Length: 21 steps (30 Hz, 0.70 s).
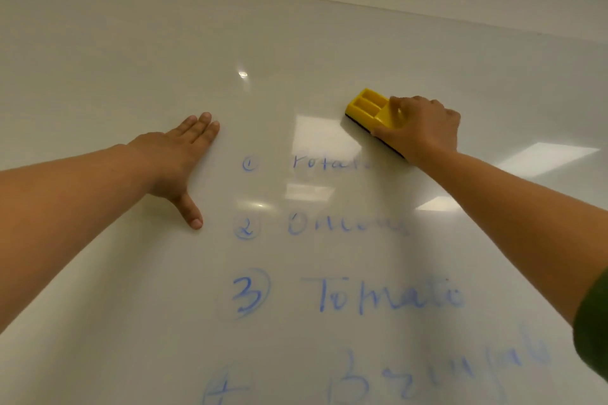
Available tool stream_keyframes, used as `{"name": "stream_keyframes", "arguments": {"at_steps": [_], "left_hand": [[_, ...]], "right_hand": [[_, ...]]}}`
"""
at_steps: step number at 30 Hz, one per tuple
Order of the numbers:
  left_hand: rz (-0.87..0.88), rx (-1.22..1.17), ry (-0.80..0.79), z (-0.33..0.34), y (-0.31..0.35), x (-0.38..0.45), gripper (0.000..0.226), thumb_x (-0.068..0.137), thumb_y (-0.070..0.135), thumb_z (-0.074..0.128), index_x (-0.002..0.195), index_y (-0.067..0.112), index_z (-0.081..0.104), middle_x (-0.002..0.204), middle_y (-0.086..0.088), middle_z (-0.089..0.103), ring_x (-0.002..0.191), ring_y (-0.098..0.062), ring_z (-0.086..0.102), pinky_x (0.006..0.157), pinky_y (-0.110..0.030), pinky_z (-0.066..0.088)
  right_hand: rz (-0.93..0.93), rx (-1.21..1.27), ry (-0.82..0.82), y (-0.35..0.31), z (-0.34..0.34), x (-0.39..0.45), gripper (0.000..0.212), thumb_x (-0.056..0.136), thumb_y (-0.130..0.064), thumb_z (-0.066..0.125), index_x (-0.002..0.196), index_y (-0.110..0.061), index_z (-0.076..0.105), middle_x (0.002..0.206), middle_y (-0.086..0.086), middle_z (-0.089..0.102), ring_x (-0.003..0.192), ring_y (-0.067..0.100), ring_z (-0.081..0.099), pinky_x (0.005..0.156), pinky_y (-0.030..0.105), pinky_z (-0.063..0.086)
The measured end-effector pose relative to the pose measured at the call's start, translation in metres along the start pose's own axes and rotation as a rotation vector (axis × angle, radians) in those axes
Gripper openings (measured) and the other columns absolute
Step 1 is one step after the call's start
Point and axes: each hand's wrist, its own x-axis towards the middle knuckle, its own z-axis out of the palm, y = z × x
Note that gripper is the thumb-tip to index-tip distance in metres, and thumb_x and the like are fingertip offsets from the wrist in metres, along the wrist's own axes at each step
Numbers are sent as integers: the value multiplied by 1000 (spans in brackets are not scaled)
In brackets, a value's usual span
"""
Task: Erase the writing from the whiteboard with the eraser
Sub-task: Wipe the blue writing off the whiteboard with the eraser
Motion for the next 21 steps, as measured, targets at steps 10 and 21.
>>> {"name": "stream_keyframes", "arguments": {"at_steps": [10, 21], "left_hand": [[-40, 12, -3, -5, 7, -6, 165, 34, 71, 80, 142, 19, -34, 151, 4, -35, 143, -12, -21, 116, -40, 25], [-67, 71, 5, -4, 13, -11, 161, 40, 70, 79, 144, 14, -30, 153, -2, -31, 146, -18, -14, 116, -38, 24]], "right_hand": [[56, 49, 33, 15, 2, -13, 50, 83, -50, 58, 124, -22, 54, 118, 7, 58, 112, 30, 47, 93, 41, 31], [252, 157, 111, 31, 9, -28, 55, 80, -49, 61, 124, -17, 52, 119, 12, 56, 113, 33, 45, 91, 42, 34]]}}
